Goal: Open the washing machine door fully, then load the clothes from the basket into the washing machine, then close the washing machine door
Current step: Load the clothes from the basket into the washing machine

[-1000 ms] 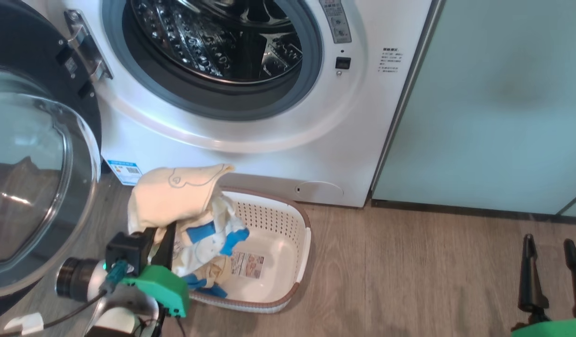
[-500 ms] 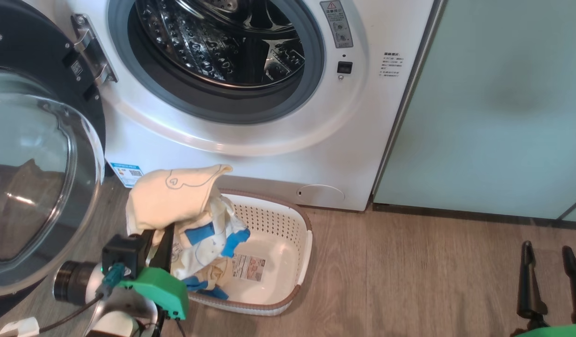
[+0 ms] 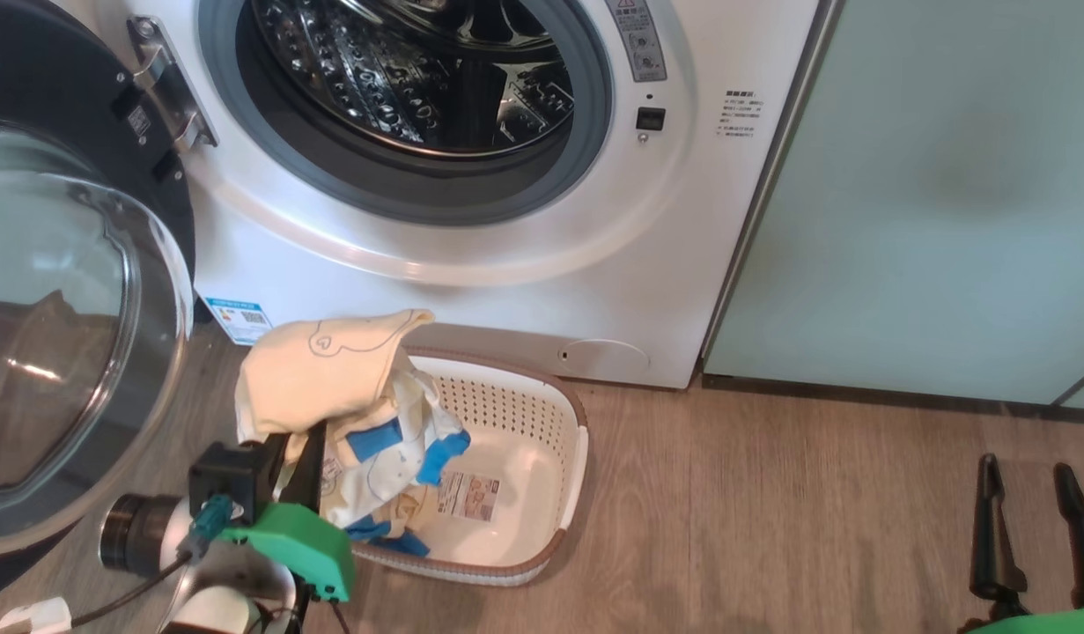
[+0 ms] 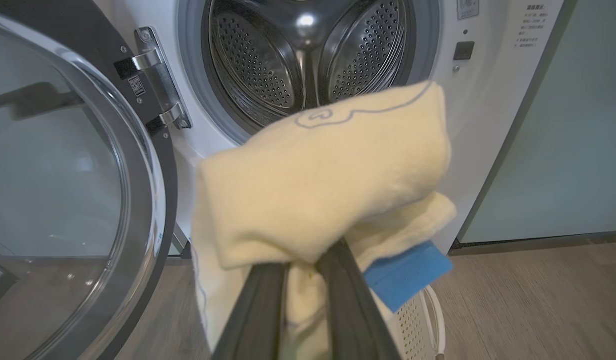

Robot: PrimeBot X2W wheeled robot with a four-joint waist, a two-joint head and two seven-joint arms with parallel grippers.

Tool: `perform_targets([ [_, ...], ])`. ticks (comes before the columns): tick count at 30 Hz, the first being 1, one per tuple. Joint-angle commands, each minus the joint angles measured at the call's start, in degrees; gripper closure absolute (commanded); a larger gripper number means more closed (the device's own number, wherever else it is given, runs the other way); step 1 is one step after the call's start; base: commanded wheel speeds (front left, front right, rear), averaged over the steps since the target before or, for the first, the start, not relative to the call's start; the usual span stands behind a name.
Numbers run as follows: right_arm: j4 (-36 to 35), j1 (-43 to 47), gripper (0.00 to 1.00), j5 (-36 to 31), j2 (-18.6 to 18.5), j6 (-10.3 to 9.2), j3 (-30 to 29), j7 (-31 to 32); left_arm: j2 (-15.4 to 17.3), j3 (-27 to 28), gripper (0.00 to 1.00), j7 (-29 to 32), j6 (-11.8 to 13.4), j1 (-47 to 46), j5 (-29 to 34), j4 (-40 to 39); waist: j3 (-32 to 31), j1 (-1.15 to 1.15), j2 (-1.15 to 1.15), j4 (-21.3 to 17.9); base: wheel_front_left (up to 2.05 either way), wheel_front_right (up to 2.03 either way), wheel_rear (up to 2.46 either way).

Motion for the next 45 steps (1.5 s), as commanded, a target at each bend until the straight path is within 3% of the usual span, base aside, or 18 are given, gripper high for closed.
perform_targets([
  [1,-1.5,-2.1,0.0,0.1,-0.9,-0.16,1.4,-0.2,1.6,2.5,1.0,-0.3,0.3,-2.4,-0.1,-1.8,0.2,0.0,0.0,0.0,0.0,0.0,0.0],
  [20,-2.6,-5.7,0.0,1.2,-0.9,-0.16,1.6,-0.4,0.3,1.1,1.0,-1.5,-0.9,-12.0,-0.8,0.7,9.6,0.0,0.0,-0.6,0.0,0.0,0.0],
  [34,-4.9,-11.5,0.0,2.7,-0.9,-0.16,1.4,-0.4,0.7,1.3,1.0,-0.4,-5.0,-31.6,-2.6,9.1,23.8,0.0,0.0,-2.2,0.0,0.0,0.0],
  [45,-4.7,-15.4,0.0,4.5,-0.9,-0.16,3.2,-0.4,4.2,3.2,1.0,2.7,-8.4,-46.8,-4.2,19.1,30.3,0.0,0.0,-5.8,0.0,0.0,0.0],
])
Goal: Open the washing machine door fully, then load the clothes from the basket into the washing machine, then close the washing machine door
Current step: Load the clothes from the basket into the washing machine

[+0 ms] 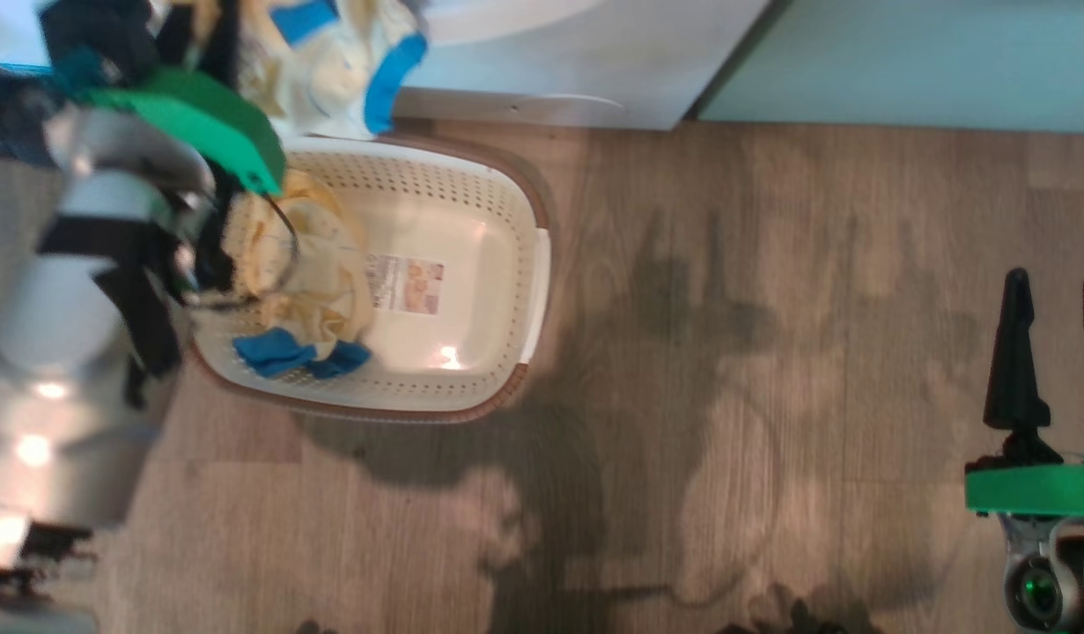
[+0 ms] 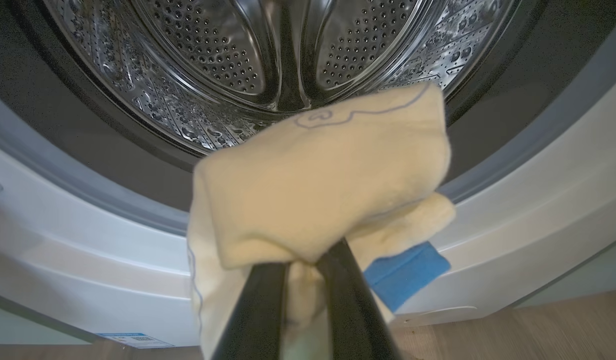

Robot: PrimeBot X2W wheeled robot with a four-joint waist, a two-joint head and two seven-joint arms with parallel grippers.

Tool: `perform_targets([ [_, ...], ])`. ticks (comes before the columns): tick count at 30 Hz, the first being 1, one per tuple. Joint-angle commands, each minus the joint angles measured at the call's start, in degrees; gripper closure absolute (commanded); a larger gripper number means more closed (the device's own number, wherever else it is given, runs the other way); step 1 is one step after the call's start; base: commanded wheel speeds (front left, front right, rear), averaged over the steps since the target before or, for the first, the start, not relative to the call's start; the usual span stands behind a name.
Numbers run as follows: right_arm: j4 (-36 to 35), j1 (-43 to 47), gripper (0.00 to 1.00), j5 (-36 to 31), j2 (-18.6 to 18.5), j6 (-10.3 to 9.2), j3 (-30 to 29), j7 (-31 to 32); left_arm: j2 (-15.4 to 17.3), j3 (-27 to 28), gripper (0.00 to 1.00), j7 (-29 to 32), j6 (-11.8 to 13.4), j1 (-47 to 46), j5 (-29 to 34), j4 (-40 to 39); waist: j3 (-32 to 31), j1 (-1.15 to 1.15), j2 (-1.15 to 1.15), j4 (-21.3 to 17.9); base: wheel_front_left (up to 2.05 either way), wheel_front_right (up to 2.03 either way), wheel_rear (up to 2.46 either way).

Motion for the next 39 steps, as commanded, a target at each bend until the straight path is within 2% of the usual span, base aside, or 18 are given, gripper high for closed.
perform_targets([
  [1,-1.5,-0.7,0.0,0.5,-0.9,-0.16,1.4,-0.4,3.5,2.8,1.0,0.5,-0.5,-3.5,-0.2,-0.7,1.8,-0.01,0.0,-1.7,0.0,0.0,0.0],
  [14,-0.1,-3.1,0.0,3.9,-0.9,-0.16,4.4,-0.4,9.8,1.7,1.0,9.8,-6.0,-21.6,-0.3,8.6,6.1,-0.01,0.0,-7.1,0.0,0.0,0.0],
  [25,0.4,-5.0,0.0,6.8,-0.9,-0.16,6.5,-0.4,14.2,1.2,1.0,13.7,-7.6,-34.0,1.0,14.3,10.1,-0.01,0.0,-11.8,0.0,0.0,0.0],
  [30,0.5,-5.8,0.0,8.0,-0.9,-0.16,7.2,-0.4,15.7,1.1,1.0,10.9,-6.9,-40.1,2.6,16.4,12.0,-0.01,0.0,-13.6,0.0,0.0,0.0],
  [35,0.6,-6.5,0.0,8.8,-0.9,-0.16,7.6,-0.4,15.8,1.5,1.0,3.5,-4.5,-45.5,4.3,18.5,13.4,-0.01,0.0,-14.5,0.0,0.0,0.0],
  [39,0.4,-7.2,0.0,9.2,-0.9,-0.16,7.8,-0.4,16.0,0.9,1.0,-3.1,-3.7,-49.0,6.0,20.3,14.5,-0.01,0.0,-14.8,0.0,0.0,0.0],
])
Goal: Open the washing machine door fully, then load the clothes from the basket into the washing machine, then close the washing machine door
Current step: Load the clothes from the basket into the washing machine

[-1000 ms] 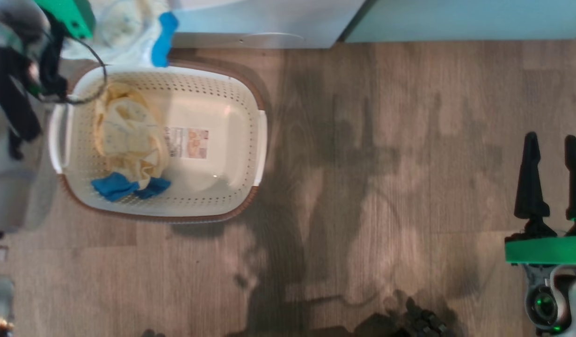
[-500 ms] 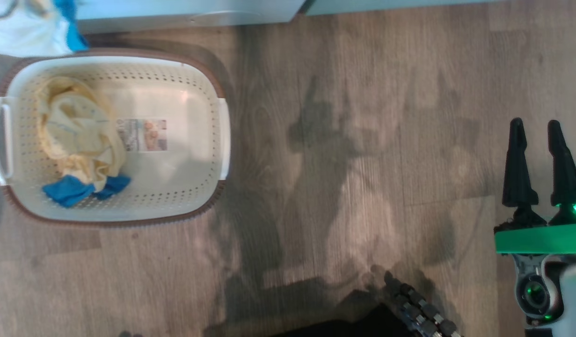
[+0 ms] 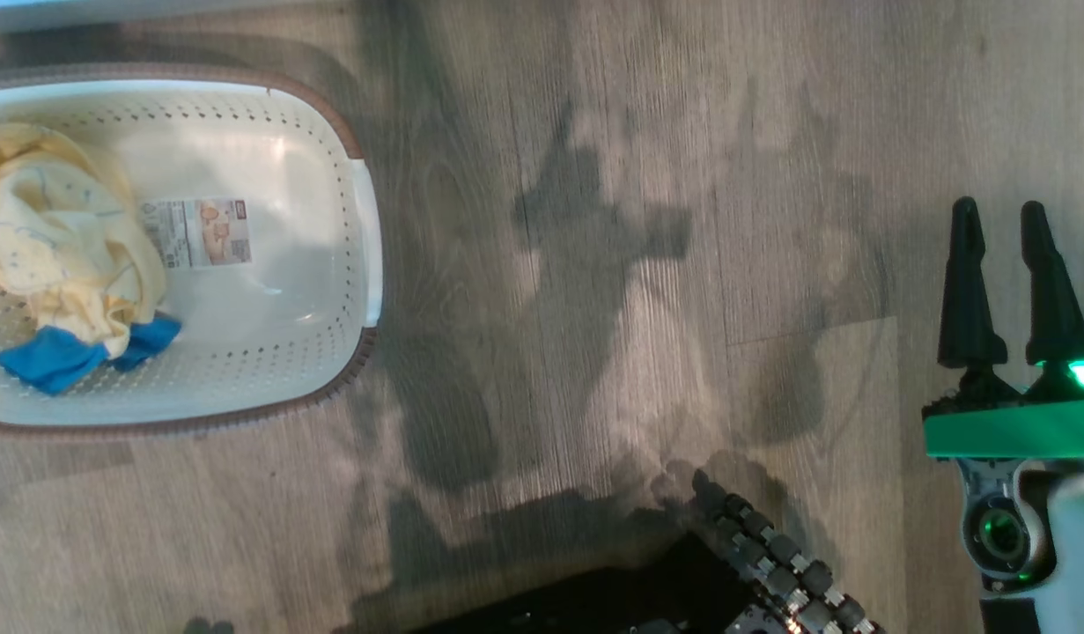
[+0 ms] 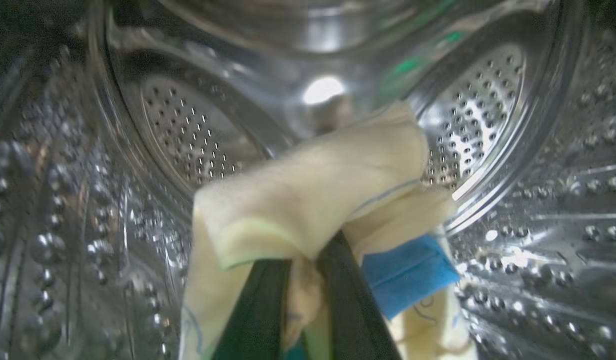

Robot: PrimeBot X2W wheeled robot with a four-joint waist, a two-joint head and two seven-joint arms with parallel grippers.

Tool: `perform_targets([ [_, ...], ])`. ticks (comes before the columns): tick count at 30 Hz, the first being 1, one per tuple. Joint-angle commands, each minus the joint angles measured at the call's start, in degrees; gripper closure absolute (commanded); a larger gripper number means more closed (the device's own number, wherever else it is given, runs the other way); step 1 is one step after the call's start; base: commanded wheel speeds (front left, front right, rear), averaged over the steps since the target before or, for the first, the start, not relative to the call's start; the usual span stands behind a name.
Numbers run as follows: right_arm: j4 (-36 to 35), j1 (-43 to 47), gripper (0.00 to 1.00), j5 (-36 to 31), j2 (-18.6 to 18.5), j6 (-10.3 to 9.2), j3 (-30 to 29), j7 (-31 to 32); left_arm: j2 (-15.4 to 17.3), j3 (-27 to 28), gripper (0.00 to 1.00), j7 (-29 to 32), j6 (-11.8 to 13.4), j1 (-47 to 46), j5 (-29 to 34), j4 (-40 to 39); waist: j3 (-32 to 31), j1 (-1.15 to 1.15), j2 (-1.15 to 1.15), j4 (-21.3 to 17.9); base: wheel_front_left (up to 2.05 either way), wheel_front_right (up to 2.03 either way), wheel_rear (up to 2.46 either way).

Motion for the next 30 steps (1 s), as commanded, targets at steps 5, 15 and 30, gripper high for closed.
perform_targets([
  [5,-1.8,-0.2,0.0,0.4,-0.9,-0.16,0.8,-0.4,2.5,0.6,1.0,-6.5,0.7,-4.0,1.0,-0.7,1.4,-0.01,0.0,0.2,0.0,0.0,0.0],
  [15,-1.3,-0.8,0.0,0.5,-0.9,-0.16,1.0,-0.4,0.4,-0.8,1.0,2.1,-4.0,-3.3,-2.2,10.2,1.7,-0.01,0.0,1.6,0.0,0.0,0.0],
  [30,-1.8,-1.1,0.0,-0.9,-0.9,-0.16,-1.7,-0.4,-3.7,-2.0,0.0,-1.6,-3.3,2.0,-4.2,11.5,-0.7,-0.01,0.0,4.8,0.0,0.0,0.0],
])
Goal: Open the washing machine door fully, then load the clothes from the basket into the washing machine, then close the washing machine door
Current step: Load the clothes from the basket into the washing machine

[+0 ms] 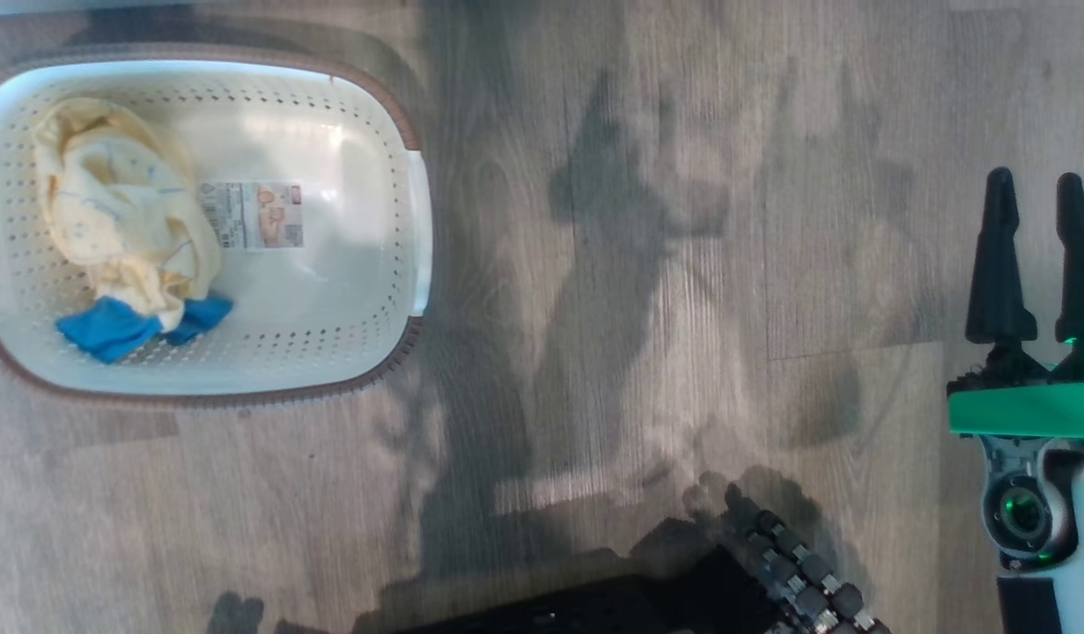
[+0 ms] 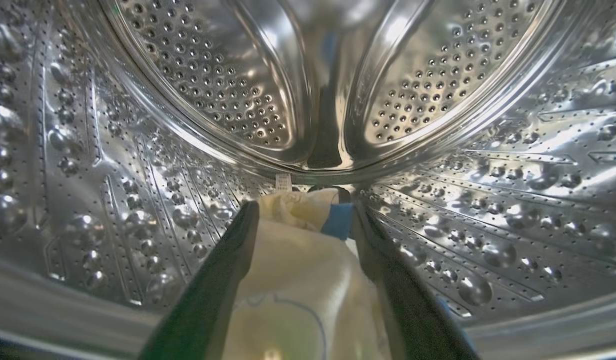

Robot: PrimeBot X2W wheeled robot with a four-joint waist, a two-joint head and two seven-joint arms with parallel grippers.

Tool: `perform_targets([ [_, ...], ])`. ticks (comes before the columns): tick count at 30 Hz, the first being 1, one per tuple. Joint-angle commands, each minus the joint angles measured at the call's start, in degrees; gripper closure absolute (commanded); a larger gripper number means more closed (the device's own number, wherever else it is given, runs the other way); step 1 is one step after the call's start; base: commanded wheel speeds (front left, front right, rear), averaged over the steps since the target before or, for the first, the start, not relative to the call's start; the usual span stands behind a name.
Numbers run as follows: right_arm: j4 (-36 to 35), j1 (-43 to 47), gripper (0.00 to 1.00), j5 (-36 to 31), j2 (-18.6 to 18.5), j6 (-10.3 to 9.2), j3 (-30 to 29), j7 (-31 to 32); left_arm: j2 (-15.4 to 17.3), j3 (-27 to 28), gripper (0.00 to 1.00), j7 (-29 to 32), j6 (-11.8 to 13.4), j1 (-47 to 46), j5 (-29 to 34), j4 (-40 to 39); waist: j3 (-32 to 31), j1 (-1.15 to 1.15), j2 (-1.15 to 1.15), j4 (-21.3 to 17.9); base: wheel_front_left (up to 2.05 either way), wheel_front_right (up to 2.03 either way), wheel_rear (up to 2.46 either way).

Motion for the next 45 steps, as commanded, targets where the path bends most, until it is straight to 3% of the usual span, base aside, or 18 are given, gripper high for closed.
perform_targets([
  [1,-1.8,1.1,0.0,-0.7,-0.9,-0.16,0.1,-0.4,1.6,0.6,0.0,-0.9,0.4,1.4,-0.6,-1.9,-0.7,0.0,0.0,0.8,0.0,0.0,0.0],
  [10,-2.0,1.2,0.0,-2.9,-0.9,-0.16,-1.6,-0.4,0.4,1.1,0.0,-4.5,1.9,11.5,-2.4,-7.5,-3.9,0.0,0.0,3.6,0.0,0.0,0.0],
  [19,-2.0,2.3,0.0,-4.7,-0.9,-0.16,-3.1,-0.4,-1.1,2.2,0.0,-6.3,5.3,25.0,-4.1,-20.5,-7.7,0.0,0.0,6.6,0.0,0.0,0.0],
  [33,-1.7,6.4,0.0,-8.4,-0.9,-0.16,-4.1,-0.4,-1.9,2.7,0.0,-6.3,16.0,55.5,-3.4,-51.4,-16.1,0.0,0.0,11.2,0.0,0.0,0.0],
  [41,-0.6,8.0,0.0,-11.2,-0.9,-0.16,-3.3,-0.4,-2.4,3.3,0.0,-5.4,21.1,70.8,-3.7,-61.8,-21.2,0.0,0.0,12.3,0.0,0.0,0.0],
  [45,0.5,8.8,0.0,-12.4,-1.0,-0.16,-3.3,-0.4,-3.0,2.3,0.0,-5.0,22.4,76.4,-3.7,-64.0,-24.0,0.0,0.0,13.2,0.0,0.0,0.0],
])
